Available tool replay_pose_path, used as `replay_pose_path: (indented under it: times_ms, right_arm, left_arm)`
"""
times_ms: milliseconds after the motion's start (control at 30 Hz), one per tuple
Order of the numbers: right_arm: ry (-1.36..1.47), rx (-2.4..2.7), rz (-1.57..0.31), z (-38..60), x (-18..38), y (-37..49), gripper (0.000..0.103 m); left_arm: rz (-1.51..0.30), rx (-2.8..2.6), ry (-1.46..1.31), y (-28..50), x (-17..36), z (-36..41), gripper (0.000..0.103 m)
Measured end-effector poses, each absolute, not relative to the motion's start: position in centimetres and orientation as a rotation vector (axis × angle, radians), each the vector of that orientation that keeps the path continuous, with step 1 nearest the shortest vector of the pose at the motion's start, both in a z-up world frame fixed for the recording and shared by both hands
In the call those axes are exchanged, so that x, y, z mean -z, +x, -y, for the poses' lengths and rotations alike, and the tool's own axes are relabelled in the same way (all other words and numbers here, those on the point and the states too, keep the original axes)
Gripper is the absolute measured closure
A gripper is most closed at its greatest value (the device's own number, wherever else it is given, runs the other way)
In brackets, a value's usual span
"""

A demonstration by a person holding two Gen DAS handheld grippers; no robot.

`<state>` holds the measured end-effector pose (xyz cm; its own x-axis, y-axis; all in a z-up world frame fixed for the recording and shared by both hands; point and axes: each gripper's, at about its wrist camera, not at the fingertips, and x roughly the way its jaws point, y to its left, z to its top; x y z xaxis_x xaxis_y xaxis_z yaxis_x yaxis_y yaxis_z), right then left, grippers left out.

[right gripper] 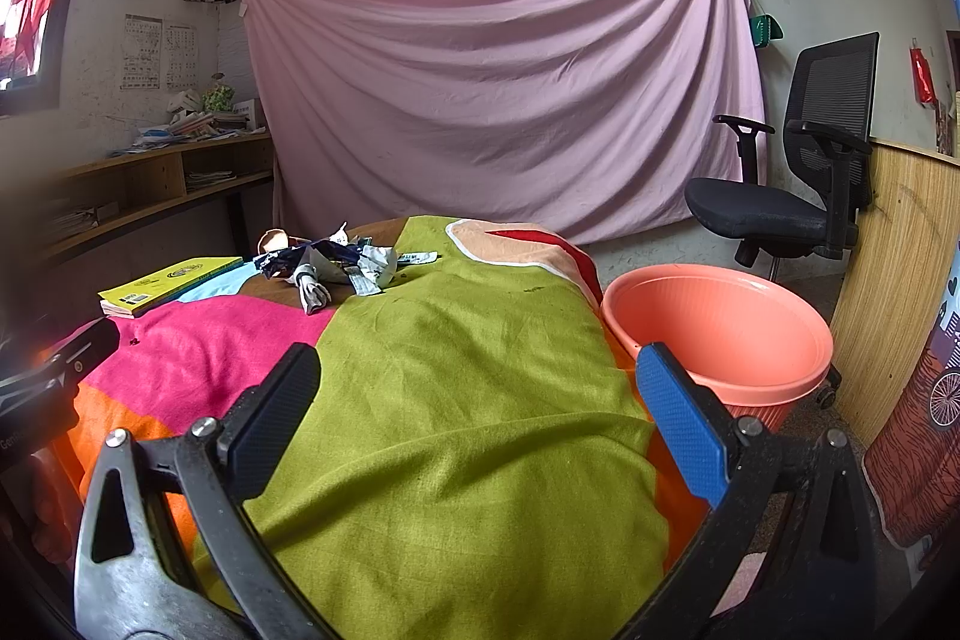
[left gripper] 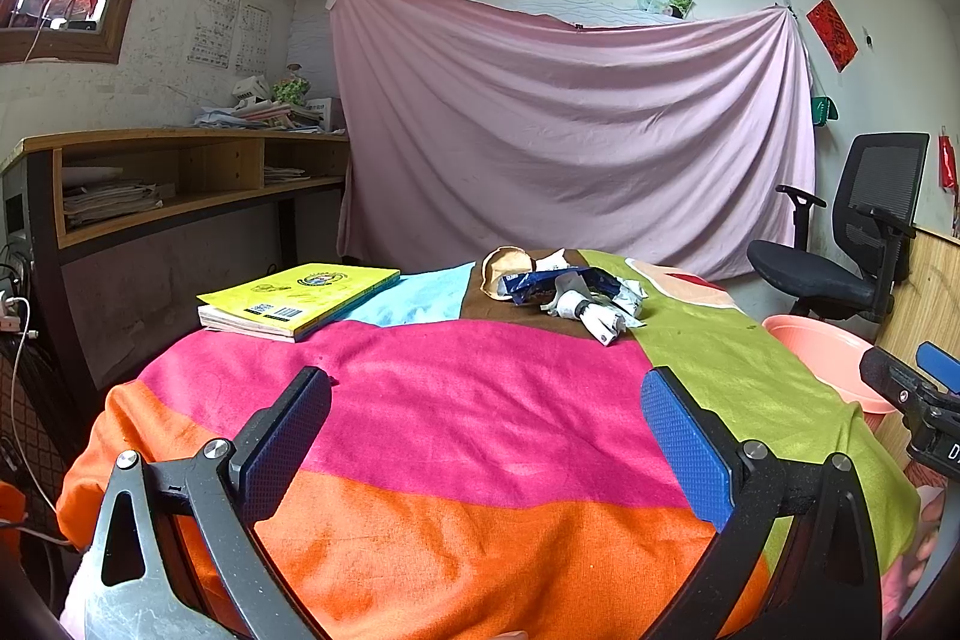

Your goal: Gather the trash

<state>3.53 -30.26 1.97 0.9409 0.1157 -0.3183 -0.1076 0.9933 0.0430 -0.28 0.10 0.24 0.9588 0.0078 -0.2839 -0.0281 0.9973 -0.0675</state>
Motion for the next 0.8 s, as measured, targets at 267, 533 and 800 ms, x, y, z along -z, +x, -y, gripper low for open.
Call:
replay_pose_path:
  times_ms: [267,533,800]
  right_arm:
    - [0.025,-0.114,-0.327,30.21,-1.93,3.55,0.0]
    - [0.025,-0.114,-0.326,30.19,-1.91,3.55,0.0]
    - [0.024,-0.108,-0.333,30.25,-1.84,3.59,0.0]
  left_arm:
    - [-0.287,-0.019,-0.071,-0.28,-0.21,-0.06,0.002]
    - [-0.287,-0.019,-0.072,-0.28,-0.21,-0.08,0.002]
    - [-0.29,-0.028,-0.078,-0.21,-0.18,-0.39,0.002]
